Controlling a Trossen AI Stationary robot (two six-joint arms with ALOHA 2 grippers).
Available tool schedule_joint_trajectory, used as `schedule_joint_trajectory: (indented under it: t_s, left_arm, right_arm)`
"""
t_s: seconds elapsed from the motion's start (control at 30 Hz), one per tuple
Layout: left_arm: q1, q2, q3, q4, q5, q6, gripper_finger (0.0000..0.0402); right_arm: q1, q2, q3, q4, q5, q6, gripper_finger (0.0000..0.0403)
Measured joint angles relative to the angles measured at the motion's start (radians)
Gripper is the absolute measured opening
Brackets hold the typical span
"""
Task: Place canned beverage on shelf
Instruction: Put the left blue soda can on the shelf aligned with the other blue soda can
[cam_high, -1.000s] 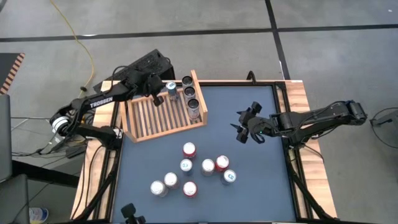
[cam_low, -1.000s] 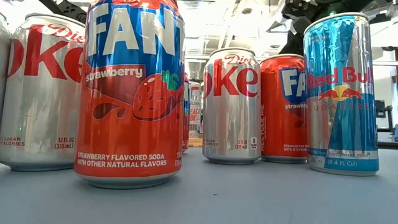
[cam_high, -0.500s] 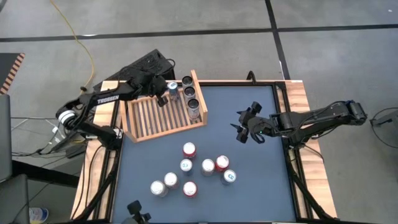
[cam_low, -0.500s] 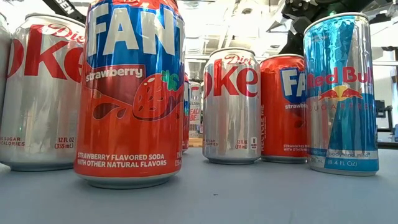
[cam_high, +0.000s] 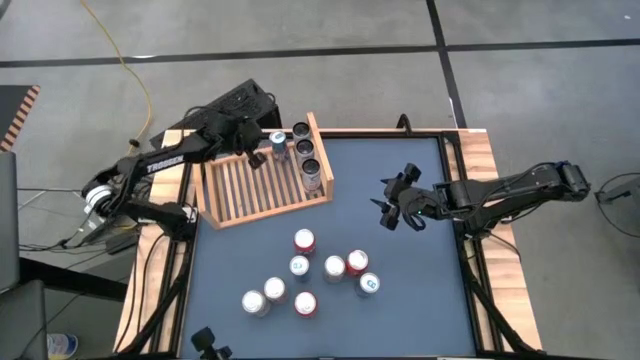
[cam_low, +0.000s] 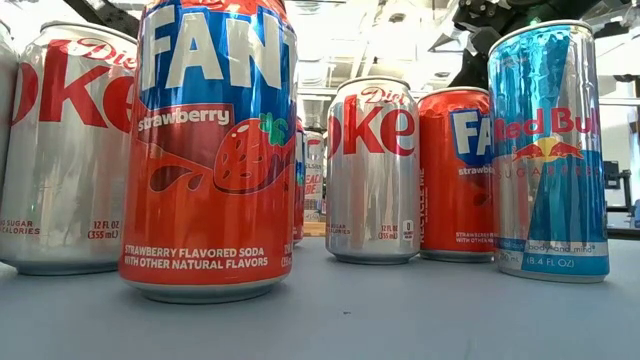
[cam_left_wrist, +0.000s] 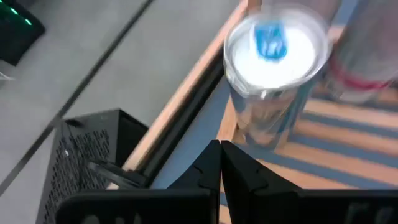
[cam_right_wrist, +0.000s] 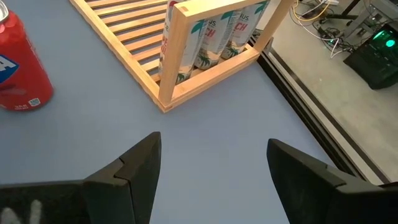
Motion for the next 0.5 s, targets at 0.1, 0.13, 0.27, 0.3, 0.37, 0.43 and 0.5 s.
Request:
schedule_joint_trajectory:
  t_s: [0.1,0.13,0.27,0.3,0.37,0.43,0.5]
  left_arm:
    - [-0.012,-0.095,0.000,-0.044,0.044,-0.033,0.0000]
    - [-0.019,-0.130,0.000,-0.056,0.080,-0.042,0.0002]
    - [-0.081,-0.265,0.000,-0.101,0.320,-0.062,0.0024]
    - [-0.107,-0.296,0.000,-0.102,0.379,-0.079,0.0034]
    - [-0.174,-0.352,0.000,-0.103,0.474,-0.111,0.0059]
    - [-0.264,-0.396,0.000,-0.103,0.516,-0.142,0.0089]
    - [-0.374,-0.426,0.000,-0.103,0.512,-0.164,0.0121]
  right_arm:
    - [0.000,0.000,0.000,0.000,-0.026,0.000,0.0276]
    - [0.000,0.000,0.000,0.000,-0.045,0.000,0.0276]
    - [0.000,0.000,0.000,0.001,-0.098,0.000,0.0276]
    - [0.000,0.000,0.000,0.002,-0.105,0.000,0.0276]
    - [0.000,0.000,0.000,0.006,-0.107,0.000,0.0276]
    - [0.000,0.000,0.000,0.018,-0.108,0.000,0.0276]
    - [0.000,0.000,0.000,0.025,-0.108,0.000,0.0276]
